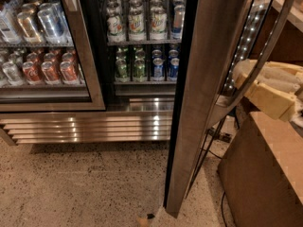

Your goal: Open right fridge door

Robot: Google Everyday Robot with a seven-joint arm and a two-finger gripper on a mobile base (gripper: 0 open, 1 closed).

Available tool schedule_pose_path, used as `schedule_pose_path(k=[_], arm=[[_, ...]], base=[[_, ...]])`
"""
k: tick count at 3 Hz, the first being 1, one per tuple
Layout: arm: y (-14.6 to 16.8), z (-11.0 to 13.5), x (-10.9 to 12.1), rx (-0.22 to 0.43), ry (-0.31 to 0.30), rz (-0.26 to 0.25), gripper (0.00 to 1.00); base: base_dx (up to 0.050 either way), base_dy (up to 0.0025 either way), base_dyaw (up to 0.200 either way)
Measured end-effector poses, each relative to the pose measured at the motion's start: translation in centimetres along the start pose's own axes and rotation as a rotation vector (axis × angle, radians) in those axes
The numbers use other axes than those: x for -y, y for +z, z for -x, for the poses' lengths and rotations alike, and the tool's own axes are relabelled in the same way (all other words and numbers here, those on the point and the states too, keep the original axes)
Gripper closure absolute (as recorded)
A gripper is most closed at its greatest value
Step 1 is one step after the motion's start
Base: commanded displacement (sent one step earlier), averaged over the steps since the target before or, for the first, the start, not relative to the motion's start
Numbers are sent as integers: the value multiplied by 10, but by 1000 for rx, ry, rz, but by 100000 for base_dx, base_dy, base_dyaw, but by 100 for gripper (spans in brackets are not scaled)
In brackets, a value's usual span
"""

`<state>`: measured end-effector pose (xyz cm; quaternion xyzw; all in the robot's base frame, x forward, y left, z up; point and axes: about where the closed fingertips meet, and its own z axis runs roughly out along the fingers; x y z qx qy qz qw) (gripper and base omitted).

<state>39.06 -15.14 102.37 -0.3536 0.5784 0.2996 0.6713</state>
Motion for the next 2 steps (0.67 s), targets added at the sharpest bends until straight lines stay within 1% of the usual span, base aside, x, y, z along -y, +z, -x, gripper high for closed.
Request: schedule_pose_path(k=[1,2], arm=[[0,0,0,0,0,0,100],[3,-2,0,-56,-41,-9,100]], base=[[0,0,0],[0,0,0]])
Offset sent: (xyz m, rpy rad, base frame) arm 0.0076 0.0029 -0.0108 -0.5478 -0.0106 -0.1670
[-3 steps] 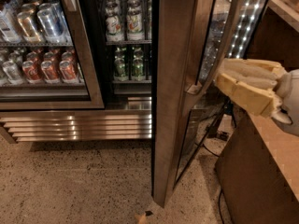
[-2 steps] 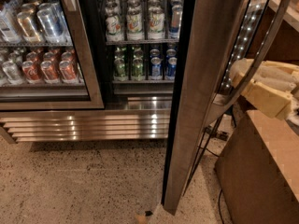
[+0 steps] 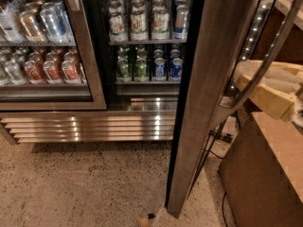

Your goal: Open right fridge door

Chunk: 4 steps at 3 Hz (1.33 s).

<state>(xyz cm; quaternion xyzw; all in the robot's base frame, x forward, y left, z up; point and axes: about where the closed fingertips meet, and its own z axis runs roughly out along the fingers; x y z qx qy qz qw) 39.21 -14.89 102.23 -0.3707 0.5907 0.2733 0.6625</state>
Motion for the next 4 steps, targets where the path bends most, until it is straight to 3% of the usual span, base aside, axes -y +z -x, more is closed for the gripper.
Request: schedule_pose_path(k=[1,2,3,4], arm=[[9,1,4,-141,-92,-38,100],[9,1,5,-153,-101,-39,100],[14,-5,0,-259,-208,-45,100],[14,-5,2,-262,-211,-45,100]], base=[[0,0,0],[0,0,0],[0,0,0],[0,0,0]])
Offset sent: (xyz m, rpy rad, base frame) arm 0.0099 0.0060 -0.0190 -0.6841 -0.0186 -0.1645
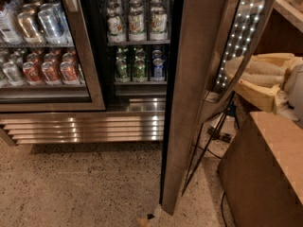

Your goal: Open right fridge door

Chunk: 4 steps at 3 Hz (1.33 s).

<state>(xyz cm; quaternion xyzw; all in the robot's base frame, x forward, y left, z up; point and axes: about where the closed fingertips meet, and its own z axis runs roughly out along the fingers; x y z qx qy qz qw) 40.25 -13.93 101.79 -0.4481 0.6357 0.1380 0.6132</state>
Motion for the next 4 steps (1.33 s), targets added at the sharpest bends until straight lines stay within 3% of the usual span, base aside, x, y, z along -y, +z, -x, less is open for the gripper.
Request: schedule_pose_path(k=[1,2,3,4], arm=[[5,-3,-5,-56,-86,-4,100],[6,-3,-4,-56,-86,-4,100],[10,-6,-10,-104,-174,-5,100],[11,-4,-10,-112,-185,-7,100]], base=[[0,0,0],[0,0,0],[0,0,0],[0,0,0]])
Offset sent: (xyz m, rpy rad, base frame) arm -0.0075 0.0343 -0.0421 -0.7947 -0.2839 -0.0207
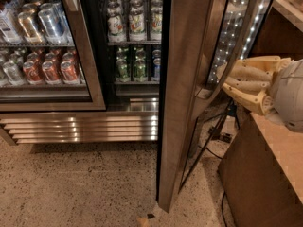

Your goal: Open right fridge door

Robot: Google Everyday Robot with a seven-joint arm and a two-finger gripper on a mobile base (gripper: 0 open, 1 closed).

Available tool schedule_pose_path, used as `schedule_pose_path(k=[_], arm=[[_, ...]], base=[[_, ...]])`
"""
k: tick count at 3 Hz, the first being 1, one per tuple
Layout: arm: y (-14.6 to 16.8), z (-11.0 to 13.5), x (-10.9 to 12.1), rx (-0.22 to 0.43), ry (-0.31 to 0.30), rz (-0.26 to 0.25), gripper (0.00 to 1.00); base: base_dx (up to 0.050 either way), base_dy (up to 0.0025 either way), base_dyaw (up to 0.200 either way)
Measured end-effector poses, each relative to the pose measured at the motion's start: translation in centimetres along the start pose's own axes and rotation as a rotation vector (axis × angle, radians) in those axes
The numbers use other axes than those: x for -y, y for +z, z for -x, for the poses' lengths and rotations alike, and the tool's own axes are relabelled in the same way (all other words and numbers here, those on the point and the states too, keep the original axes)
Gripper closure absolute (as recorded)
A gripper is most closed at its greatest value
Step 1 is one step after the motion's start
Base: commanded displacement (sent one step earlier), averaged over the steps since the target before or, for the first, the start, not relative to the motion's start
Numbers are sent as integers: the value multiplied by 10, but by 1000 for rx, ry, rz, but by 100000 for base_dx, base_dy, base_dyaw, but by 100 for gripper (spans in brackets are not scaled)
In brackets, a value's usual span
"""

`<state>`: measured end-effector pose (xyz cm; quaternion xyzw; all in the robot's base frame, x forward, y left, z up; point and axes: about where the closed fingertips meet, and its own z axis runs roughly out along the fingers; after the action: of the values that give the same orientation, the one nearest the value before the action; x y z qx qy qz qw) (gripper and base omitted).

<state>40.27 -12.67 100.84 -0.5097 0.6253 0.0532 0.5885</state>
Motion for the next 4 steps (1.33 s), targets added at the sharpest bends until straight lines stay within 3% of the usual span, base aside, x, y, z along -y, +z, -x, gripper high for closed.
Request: schedule_pose_path(k=[1,2,4], arm=[[6,0,-4,-101,-93,-15,100],[10,0,-5,-131,-122,-17,100],[11,-6,-7,-270,-281,-20,100]], base=[[0,0,0],[0,0,0],[0,0,0]])
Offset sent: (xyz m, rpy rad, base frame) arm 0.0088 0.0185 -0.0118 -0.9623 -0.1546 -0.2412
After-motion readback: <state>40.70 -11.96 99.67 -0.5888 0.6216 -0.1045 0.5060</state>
